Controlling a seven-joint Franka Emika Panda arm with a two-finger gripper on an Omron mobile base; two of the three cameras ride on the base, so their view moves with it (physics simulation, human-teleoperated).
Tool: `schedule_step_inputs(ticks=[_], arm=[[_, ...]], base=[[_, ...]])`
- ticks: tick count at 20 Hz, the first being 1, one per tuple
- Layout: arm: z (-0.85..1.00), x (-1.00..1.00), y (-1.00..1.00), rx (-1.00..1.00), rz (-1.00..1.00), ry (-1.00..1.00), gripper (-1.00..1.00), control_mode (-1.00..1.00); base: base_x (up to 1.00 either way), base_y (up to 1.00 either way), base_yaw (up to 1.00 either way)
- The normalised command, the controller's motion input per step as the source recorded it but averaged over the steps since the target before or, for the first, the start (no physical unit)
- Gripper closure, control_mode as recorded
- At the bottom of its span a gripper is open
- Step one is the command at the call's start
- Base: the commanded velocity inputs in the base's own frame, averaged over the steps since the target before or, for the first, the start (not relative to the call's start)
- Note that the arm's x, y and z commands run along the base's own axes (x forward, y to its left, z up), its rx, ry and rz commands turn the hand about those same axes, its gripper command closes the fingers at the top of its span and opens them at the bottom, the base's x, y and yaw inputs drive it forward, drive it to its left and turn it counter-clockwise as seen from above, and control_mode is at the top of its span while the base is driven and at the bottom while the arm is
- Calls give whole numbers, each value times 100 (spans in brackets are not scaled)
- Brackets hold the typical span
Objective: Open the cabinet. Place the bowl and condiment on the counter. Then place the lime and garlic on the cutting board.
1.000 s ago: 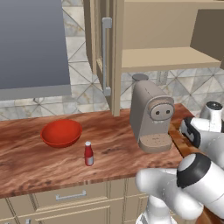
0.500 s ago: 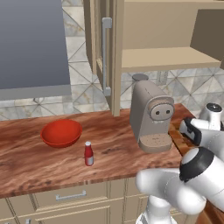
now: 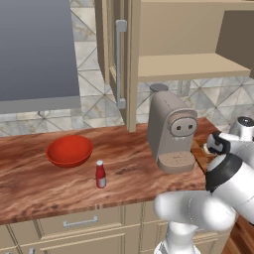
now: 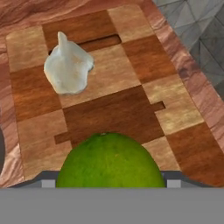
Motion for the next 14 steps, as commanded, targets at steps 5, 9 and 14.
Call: schedule_step_inputs(ticks=[5, 9, 14], arm=[[-19, 2, -8, 0, 1, -2, 100, -100], [-24, 7, -6, 0, 3, -1, 100, -100], [-19, 6, -4, 0, 2, -1, 100, -100]], base=[[0, 0, 0], [0, 0, 0], [0, 0, 0]])
